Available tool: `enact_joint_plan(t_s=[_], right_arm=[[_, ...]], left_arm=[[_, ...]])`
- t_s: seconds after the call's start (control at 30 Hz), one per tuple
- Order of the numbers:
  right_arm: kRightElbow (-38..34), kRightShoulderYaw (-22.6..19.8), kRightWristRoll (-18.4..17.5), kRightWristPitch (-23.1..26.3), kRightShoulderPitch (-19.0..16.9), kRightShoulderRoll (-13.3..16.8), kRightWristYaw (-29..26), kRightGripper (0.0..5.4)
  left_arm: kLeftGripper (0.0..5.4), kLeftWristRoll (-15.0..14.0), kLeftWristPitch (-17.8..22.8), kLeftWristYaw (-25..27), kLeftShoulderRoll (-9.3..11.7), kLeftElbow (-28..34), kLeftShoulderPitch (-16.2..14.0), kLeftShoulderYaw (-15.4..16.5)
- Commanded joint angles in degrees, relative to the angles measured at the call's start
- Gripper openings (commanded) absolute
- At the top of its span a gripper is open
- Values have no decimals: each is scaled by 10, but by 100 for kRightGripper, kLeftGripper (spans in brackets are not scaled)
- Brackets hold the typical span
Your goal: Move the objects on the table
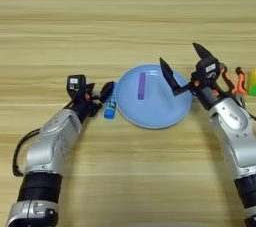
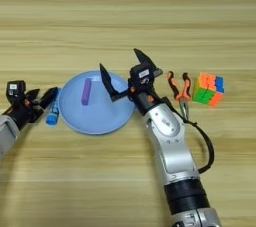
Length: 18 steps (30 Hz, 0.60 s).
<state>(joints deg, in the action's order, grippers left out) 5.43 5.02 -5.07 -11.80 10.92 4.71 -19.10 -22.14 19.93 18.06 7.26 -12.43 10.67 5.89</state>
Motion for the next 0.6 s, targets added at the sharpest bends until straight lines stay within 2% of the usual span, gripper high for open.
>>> enact_joint_plan(t_s=[0.03, 0.43, 0.53, 0.6], right_arm=[[-2, -2, 0, 1, 2, 0, 3, 540], [-12, -8, 10, -4, 0, 3, 25, 540], [-10, -12, 15, -7, 1, 4, 34, 540], [-7, -15, 14, -9, 2, 3, 37, 540]], left_arm=[[402, 7, 6, -6, 0, 10, -3, 3], [502, -15, -9, -2, -12, 33, -4, 25], [524, -7, -25, -7, -16, 38, -4, 30], [538, 15, -54, -23, -16, 38, -4, 31]])
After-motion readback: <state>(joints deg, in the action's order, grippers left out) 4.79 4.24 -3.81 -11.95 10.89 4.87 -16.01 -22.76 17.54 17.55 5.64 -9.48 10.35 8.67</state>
